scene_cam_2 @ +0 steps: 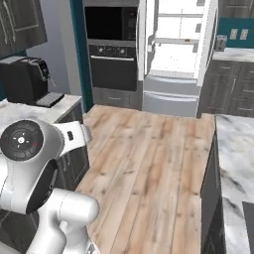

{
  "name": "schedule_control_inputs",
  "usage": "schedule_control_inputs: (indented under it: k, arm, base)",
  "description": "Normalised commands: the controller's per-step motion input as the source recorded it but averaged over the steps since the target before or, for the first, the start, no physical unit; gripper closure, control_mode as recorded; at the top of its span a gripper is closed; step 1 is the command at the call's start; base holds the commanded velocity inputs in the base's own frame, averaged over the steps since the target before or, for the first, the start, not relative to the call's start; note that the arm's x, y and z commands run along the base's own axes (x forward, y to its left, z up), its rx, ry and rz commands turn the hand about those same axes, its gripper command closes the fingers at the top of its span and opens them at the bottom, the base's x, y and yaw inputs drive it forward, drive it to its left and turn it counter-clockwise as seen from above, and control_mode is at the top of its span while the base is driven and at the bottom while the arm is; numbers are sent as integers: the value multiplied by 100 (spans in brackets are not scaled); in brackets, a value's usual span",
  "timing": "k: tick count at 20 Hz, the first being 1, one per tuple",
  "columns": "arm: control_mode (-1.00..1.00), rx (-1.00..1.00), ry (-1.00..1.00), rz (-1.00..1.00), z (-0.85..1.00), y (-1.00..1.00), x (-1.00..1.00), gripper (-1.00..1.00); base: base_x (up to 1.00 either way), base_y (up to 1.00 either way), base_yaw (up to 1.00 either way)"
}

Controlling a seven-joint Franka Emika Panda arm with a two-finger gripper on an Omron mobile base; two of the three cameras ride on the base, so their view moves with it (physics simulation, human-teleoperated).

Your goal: Take the cakes from the fridge and place them on the empty tray on the dining counter.

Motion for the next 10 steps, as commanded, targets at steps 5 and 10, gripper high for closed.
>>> schedule_control_inputs:
  k: [5,10]
  arm:
    - [100,0,0,0,0,0,0,-100]
    - [100,0,0,0,0,0,0,-100]
  base:
    - [100,2,-15]
    - [100,11,-18]
